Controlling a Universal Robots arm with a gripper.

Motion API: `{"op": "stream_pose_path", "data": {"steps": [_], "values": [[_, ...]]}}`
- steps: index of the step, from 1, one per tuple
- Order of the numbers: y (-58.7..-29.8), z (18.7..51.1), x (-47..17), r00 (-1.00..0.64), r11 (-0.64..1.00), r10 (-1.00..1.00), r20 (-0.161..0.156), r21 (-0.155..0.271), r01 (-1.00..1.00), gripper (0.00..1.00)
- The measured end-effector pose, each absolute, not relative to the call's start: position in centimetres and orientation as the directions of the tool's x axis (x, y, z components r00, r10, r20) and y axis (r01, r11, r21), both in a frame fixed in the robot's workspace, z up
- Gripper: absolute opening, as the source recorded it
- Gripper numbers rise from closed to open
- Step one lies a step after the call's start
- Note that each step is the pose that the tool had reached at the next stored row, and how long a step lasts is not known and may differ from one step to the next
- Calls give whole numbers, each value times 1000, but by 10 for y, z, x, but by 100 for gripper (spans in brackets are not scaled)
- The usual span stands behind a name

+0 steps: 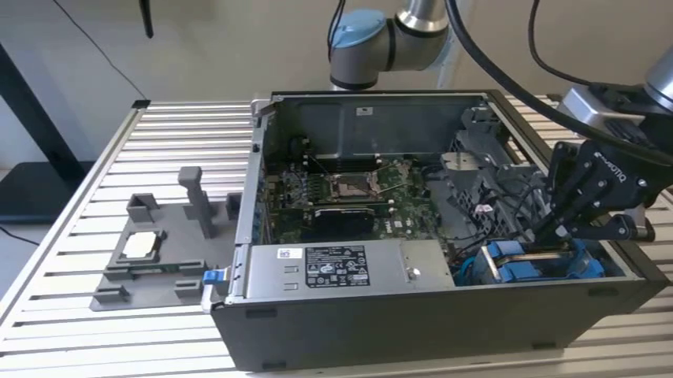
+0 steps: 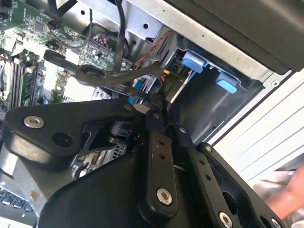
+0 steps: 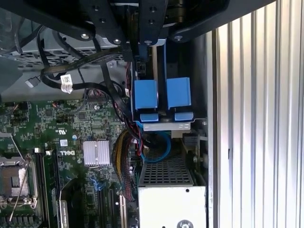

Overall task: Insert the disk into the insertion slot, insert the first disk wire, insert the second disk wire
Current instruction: 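Insert the second disk wire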

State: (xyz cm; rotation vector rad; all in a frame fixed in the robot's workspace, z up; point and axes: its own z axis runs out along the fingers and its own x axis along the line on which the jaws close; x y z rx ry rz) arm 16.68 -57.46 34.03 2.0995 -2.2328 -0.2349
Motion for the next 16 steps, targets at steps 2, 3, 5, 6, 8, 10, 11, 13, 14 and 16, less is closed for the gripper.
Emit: {"op": "stream_pose_path", "data": {"steps": [2, 3, 5, 6, 8, 10, 11, 13, 14, 16], "values": [[-575, 340, 167, -65, 56, -996, -56, 155, -986, 16], [-575, 339, 167, -65, 56, -996, -56, 154, -986, 16], [-575, 339, 167, -65, 56, -996, -58, 153, -987, 16], [-575, 338, 167, -65, 55, -996, -61, 153, -987, 16], [-575, 338, 167, -65, 55, -996, -62, 153, -987, 16], [-575, 338, 167, -65, 55, -996, -63, 154, -987, 16], [-575, 338, 167, -65, 55, -996, -63, 154, -987, 16], [-575, 338, 167, -65, 55, -996, -64, 154, -987, 16], [-575, 338, 167, -65, 55, -996, -64, 154, -987, 16], [-575, 338, 167, -65, 55, -996, -65, 154, -987, 16]]}}
